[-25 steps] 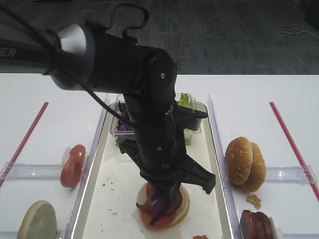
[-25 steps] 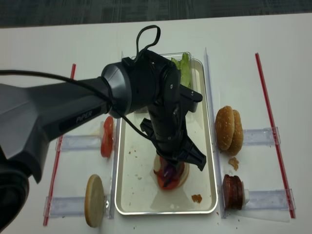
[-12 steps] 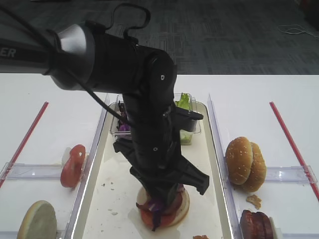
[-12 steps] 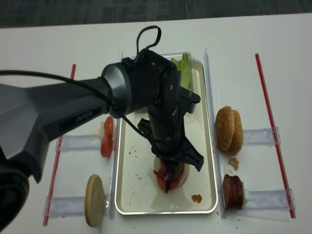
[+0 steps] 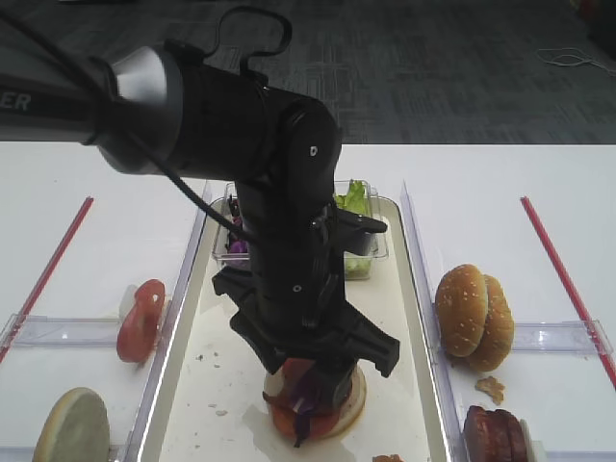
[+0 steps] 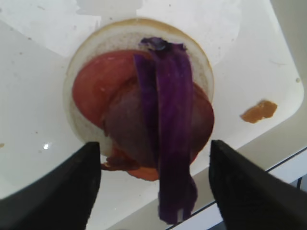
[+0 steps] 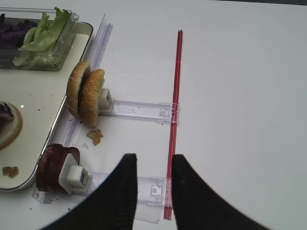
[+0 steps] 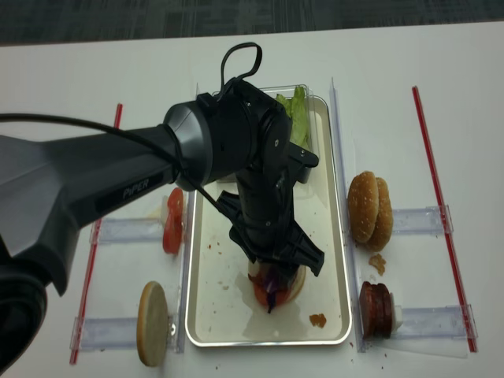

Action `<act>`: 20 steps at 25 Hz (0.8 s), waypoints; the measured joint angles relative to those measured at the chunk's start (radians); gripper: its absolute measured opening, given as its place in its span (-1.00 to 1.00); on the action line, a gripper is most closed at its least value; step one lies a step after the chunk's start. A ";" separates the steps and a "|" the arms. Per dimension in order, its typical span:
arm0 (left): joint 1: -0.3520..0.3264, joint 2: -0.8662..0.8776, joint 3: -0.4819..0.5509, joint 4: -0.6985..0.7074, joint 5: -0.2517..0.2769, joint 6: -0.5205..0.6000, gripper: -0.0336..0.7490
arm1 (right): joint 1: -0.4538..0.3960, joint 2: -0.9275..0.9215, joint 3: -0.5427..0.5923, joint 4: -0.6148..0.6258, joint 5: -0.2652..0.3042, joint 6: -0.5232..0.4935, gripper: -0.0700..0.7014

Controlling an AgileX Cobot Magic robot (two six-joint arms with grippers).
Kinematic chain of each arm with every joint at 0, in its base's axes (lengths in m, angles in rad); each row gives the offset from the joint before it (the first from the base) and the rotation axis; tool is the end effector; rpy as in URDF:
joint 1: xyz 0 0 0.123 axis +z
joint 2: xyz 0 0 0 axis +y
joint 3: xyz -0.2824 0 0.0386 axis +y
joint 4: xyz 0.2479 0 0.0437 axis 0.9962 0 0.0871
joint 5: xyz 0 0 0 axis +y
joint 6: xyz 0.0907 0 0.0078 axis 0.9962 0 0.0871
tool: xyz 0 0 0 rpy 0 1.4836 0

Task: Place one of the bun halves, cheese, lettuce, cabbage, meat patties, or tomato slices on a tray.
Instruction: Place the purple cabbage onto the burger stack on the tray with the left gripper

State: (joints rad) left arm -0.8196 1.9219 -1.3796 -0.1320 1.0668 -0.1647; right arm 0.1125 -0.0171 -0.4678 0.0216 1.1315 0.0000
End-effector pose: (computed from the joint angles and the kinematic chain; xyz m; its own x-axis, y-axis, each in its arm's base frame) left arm 0.2468 -0.2797 0.1941 -0.8294 0.5581 -0.0251 0.5566 0.8215 -0.1240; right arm -0.0071 0.0010 0.2626 -0.5284 -0.0505 -0.8475 -0.1239 0.9921 0.0182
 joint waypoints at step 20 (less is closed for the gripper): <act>0.000 0.000 -0.150 0.006 0.140 -0.028 0.26 | 0.000 0.000 0.000 0.000 0.000 0.000 -0.26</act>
State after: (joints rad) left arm -0.8196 1.9219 -1.5292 -0.1264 1.2066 -0.1930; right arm 0.1125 -0.0171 -0.4678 0.0216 1.1315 0.0000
